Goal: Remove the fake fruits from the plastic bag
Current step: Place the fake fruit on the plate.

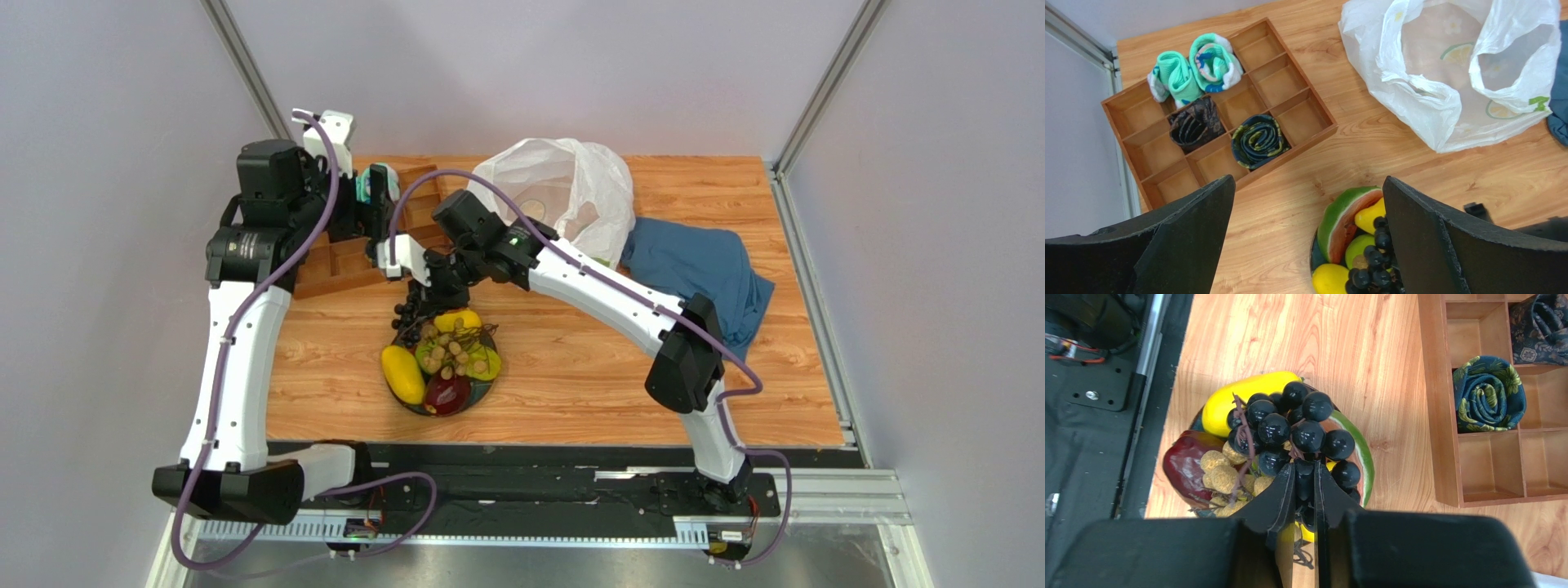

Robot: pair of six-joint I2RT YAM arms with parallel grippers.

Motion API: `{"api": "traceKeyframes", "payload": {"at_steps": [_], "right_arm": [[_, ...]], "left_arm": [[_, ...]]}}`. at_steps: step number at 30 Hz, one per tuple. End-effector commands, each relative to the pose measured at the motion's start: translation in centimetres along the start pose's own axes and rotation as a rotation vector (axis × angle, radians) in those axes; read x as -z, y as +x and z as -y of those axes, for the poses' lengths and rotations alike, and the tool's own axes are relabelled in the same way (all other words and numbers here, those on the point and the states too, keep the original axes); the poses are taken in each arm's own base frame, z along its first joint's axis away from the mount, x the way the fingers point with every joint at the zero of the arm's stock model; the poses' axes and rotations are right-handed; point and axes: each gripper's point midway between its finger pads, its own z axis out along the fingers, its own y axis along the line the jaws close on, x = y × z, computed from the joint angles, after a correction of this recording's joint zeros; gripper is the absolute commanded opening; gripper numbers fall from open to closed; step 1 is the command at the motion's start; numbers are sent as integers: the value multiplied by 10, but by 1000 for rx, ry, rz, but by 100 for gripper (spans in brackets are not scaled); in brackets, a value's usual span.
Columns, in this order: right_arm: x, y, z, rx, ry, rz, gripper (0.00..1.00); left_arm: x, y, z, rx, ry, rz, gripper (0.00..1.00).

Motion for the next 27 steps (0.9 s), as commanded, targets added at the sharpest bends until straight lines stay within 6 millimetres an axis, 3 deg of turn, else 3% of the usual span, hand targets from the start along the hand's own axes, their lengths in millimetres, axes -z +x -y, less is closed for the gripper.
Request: {"api": "traceKeyframes", "payload": {"at_steps": [1,5,15,17,22,27], "right_arm": [[-12,-9,10,112,60,5,4],[-26,9,7,104,55,-23,4],[-50,28,13,54,92,-36,6],[-52,32,16,58,106,-43,12],[-52,43,14,74,107,-75,17],[-47,46,15,62,120,-86,41]], "left_arm": [[17,-4,8,14,32,41,99],[17,-1,9,42,43,40,99],[15,-14,-3,127,5,68,99],[13,-14,-3,132,10,63,99],[9,-12,-3,133,15,56,99],[5,-11,-4,125,17,50,99]]}}
